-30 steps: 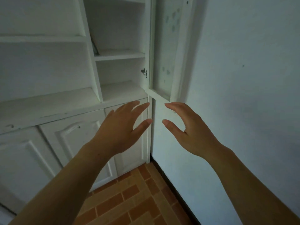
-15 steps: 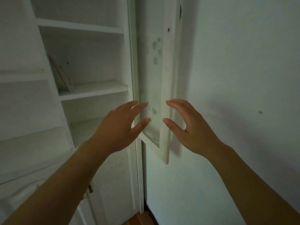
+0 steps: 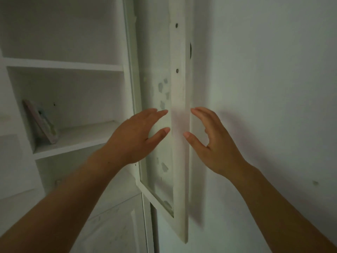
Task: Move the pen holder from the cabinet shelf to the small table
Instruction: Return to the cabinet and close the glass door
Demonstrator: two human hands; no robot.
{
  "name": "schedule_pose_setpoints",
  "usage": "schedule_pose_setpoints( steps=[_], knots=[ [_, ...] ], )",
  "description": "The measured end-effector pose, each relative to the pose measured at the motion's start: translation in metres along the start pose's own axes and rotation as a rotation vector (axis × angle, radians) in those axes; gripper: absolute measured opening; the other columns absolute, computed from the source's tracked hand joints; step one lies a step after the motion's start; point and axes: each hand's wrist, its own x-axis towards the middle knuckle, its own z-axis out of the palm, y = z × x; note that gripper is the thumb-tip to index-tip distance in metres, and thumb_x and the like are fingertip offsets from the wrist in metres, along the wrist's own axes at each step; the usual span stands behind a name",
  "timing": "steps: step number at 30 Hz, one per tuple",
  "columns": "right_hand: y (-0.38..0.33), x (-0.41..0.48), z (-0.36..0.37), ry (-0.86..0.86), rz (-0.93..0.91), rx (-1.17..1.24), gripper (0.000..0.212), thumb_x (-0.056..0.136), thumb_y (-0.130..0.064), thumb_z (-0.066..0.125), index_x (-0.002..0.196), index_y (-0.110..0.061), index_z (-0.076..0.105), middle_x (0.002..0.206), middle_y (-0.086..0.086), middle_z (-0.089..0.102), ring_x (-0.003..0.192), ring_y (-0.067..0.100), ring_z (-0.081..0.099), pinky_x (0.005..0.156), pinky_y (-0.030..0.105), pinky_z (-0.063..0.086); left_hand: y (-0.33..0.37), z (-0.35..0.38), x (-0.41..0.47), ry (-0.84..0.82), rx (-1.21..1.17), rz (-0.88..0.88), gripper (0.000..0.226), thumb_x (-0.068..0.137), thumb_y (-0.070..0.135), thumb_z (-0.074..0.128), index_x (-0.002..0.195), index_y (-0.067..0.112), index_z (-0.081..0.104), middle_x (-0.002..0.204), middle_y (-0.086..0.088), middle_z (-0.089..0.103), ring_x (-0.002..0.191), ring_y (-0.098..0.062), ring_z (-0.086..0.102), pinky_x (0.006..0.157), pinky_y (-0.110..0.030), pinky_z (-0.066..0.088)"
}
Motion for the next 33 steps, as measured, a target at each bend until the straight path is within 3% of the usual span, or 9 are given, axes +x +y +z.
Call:
schedule_pose_setpoints(
  steps=[11,15,21,27,33],
  knots=[
    [0.018,0.039,0.001,0.099,0.018,0.085,0.061,0.088,-0.042,0.05,0.141,-0.028,0.022,0.148,-0.008,0.025,0.132,0.01,0.03,0.105,0.042,0.038,0.006,-0.02,0.069,0.15,0.035,0.104,0.056,0.089,0.053,0.034,0.141,0.037,0.021,0.152,0.003,0.023,0.136,-0.017,0.026,0.105,-0.036,0.026],
    [0.021,0.048,0.003,0.104,-0.006,0.102,0.062,0.087,-0.048,0.046,0.141,-0.031,0.021,0.148,-0.01,0.024,0.132,0.008,0.029,0.106,0.041,0.038,0.009,-0.018,0.086,0.228,0.036,0.121,0.057,0.09,0.05,0.036,0.142,0.037,0.015,0.154,0.005,0.016,0.137,-0.016,0.023,0.101,-0.03,0.022],
    [0.029,0.052,0.012,0.081,-0.014,0.124,0.065,0.085,-0.056,0.041,0.141,-0.037,0.015,0.15,-0.013,0.021,0.134,0.007,0.027,0.106,0.042,0.038,0.011,-0.026,0.113,0.333,-0.051,0.102,0.06,0.091,0.049,0.035,0.144,0.031,0.012,0.154,0.001,0.016,0.139,-0.016,0.017,0.11,-0.039,0.02],
    [0.033,0.056,0.02,0.064,-0.021,0.164,0.066,0.085,-0.059,0.04,0.141,-0.039,0.012,0.149,-0.013,0.021,0.134,0.008,0.028,0.105,0.043,0.038,0.026,-0.036,0.141,0.426,-0.062,0.135,0.06,0.092,0.046,0.036,0.144,0.028,0.012,0.154,0.001,0.017,0.139,-0.015,0.019,0.105,-0.029,0.017],
    [0.036,0.055,0.025,0.042,-0.022,0.188,0.065,0.086,-0.058,0.039,0.142,-0.04,0.009,0.149,-0.014,0.021,0.133,0.007,0.029,0.105,0.042,0.038,0.035,-0.031,0.155,0.446,-0.094,0.104,0.068,0.092,0.046,0.039,0.146,0.025,0.004,0.156,0.002,0.008,0.141,-0.017,0.013,0.11,-0.037,0.018]
  ],
)
